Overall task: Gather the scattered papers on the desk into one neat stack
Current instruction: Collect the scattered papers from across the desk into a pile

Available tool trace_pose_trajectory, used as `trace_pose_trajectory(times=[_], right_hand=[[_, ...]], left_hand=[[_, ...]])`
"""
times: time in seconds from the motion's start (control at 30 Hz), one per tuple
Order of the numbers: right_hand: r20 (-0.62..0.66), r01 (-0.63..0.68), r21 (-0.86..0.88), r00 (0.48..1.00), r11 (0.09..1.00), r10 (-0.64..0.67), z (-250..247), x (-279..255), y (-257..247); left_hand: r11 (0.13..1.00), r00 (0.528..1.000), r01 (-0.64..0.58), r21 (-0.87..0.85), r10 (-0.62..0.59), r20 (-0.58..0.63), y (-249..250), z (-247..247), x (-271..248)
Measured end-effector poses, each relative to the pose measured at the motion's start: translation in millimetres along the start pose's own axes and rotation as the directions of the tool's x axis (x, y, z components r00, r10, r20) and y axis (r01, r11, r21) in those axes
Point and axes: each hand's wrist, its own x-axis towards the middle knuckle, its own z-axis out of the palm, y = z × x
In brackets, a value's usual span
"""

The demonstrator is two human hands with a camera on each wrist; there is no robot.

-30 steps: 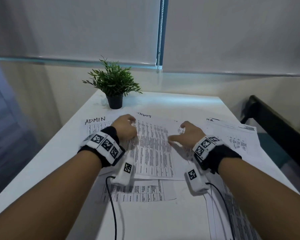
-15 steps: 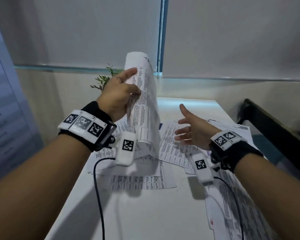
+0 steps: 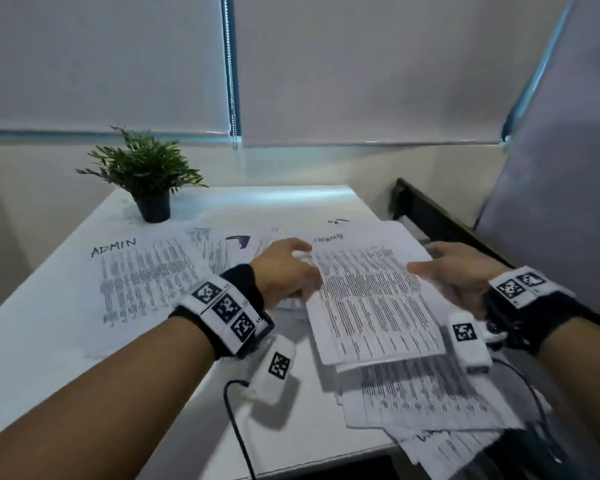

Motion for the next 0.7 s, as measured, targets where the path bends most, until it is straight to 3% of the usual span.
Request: trace_pose_trajectory(times=[0.07, 0.13, 0.2, 0.3, 0.4, 0.53, 0.6, 0.7], right_hand=[[-0.017, -0.036, -0.255, 0.999, 0.966, 0.033, -9.0, -8.2, 13.4], [-0.004, -0.085, -0.44, 0.996, 0.894, 0.093, -9.9, -10.6, 23.3], [-0.026, -0.15, -0.564, 0.986, 0.812, 0.164, -4.4, -8.0, 31.6], [-0.137, -0.196, -0.652, 0.981, 0.733, 0.14, 1.9, -4.5, 30.0], [-0.158, -0.148, -0.673, 0.986, 0.724, 0.054, 7.8, -9.3, 0.8], [-0.019, 0.007, -0.518, 1.0, 0.855, -0.02, 43.7, -8.8, -54.4], [0.039, 0.102, -0.485, 0.995, 0.869, -0.095, 74.7, -7.4, -83.7], [0.165, 0.251, -0.485, 0.967, 0.838, -0.195, 129.7, -5.8, -127.2]], left_hand=[[0.98, 0.989, 0.099, 0.171, -0.117, 0.094, -14.8, 18.5, 4.5], [0.925, 0.982, 0.1, 0.367, -0.152, 0.115, -24.5, 31.8, 8.9], [0.831, 0.988, 0.057, 0.553, -0.125, 0.087, -22.7, 33.7, 7.1], [0.632, 0.999, 0.021, 0.774, 0.007, -0.033, -11.4, 8.3, 1.1], [0.563, 0.983, 0.118, 0.818, 0.051, -0.177, -5.6, -41.9, -2.2], [0.485, 0.931, 0.34, 0.806, -0.053, -0.361, -19.3, -124.4, -10.9], [0.422, 0.886, 0.458, 0.783, -0.138, -0.443, -35.5, -161.1, -18.6], [0.41, 0.811, 0.579, 0.705, -0.203, -0.548, -62.6, -198.7, -30.9]])
